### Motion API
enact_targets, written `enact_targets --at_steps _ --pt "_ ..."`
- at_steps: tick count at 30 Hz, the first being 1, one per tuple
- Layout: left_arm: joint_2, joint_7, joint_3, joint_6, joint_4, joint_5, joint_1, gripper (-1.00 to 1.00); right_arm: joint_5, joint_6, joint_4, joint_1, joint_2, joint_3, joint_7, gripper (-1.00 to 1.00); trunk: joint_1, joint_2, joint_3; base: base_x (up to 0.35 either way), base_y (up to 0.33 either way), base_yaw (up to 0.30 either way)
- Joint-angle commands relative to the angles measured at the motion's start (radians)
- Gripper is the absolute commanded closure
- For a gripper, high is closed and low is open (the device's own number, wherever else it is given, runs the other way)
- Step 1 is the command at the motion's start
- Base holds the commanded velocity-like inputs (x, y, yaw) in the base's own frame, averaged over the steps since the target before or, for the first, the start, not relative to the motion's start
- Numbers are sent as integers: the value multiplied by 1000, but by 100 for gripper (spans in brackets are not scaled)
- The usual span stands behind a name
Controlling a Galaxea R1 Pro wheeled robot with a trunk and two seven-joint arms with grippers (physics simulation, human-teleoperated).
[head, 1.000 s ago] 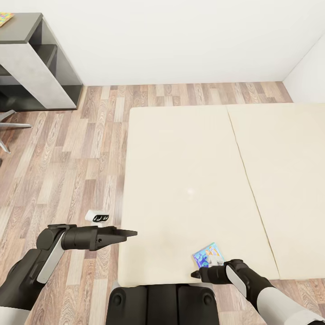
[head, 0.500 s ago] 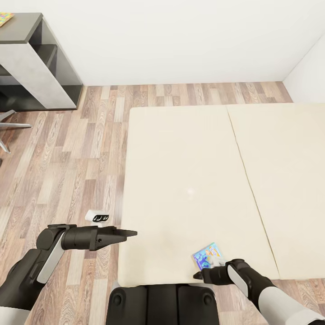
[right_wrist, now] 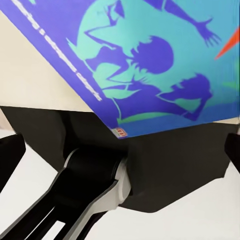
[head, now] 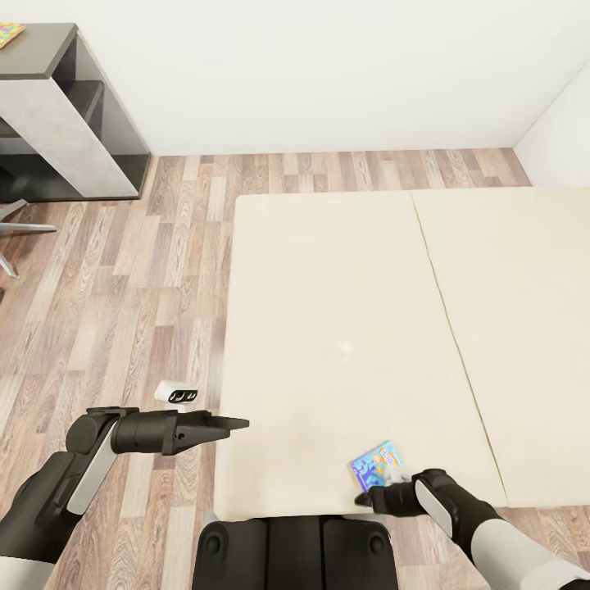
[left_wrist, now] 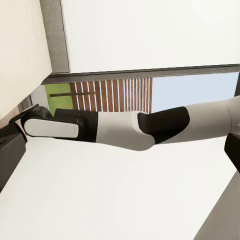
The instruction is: Put all the toys in the child's room - the three board games (two on the bed and one on the table), the two jigsaw puzzles on the table, and the tennis ball on the table - inside the toy box on the table in the child's room.
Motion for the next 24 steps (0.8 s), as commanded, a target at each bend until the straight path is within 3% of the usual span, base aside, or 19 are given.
enact_targets --at_steps 1,24 --pt "1 -2 -2 11 0 3 -1 -100 0 3 -2 -1 -1 4 1 -100 1 -2 -1 0 0 0" --pt "2 -1 0 11 0 3 -1 -100 1 -9 -10 -53 13 4 -64 -100 1 -2 -1 0 0 0"
